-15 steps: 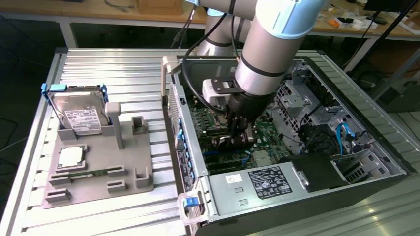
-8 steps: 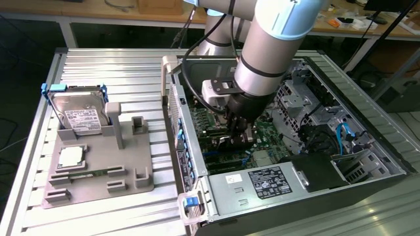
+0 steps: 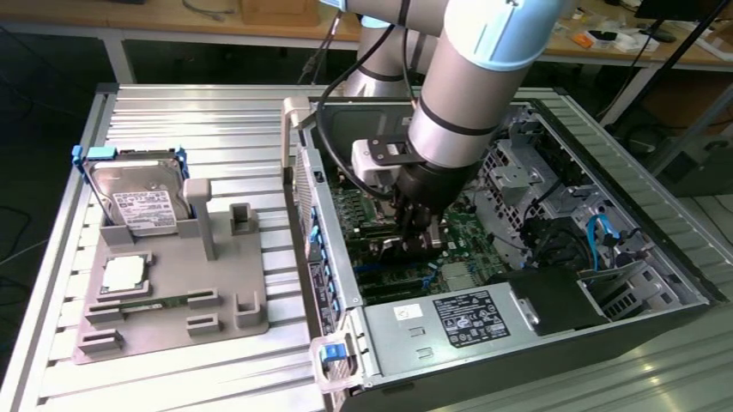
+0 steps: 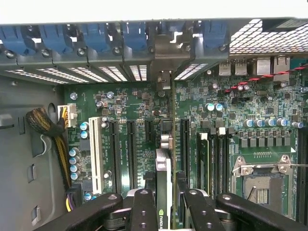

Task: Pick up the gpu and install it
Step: 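Insert the gpu into the slot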

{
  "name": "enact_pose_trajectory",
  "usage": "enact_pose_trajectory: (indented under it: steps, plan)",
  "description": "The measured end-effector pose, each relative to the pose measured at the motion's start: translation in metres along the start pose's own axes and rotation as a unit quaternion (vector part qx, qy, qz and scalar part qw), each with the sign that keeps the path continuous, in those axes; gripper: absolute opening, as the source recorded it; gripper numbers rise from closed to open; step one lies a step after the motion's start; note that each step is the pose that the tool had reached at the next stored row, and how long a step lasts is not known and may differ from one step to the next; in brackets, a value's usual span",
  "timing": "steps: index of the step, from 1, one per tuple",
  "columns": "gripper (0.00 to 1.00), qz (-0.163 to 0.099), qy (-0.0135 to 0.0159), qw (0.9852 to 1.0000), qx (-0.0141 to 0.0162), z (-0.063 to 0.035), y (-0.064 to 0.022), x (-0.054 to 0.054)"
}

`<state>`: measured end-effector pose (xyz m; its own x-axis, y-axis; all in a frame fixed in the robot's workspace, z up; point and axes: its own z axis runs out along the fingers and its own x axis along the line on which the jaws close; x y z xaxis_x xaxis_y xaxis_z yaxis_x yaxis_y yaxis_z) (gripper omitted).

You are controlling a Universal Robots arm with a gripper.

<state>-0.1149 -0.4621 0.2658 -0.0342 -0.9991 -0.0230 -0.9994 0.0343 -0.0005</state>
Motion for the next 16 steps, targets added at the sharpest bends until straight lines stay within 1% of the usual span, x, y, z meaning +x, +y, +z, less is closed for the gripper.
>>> enact_pose_trajectory:
  steps: [2,4,16]
  plan:
    - [0.27,0.0,-0.0014,1.0,0.0,0.0002,0.0001,0.0]
    - [0.27,0.0,-0.0019,1.0,0.0,0.0004,0.0007,0.0]
    - [0.27,0.0,-0.0032,1.0,-0.0001,0.0011,0.0042,0.0001]
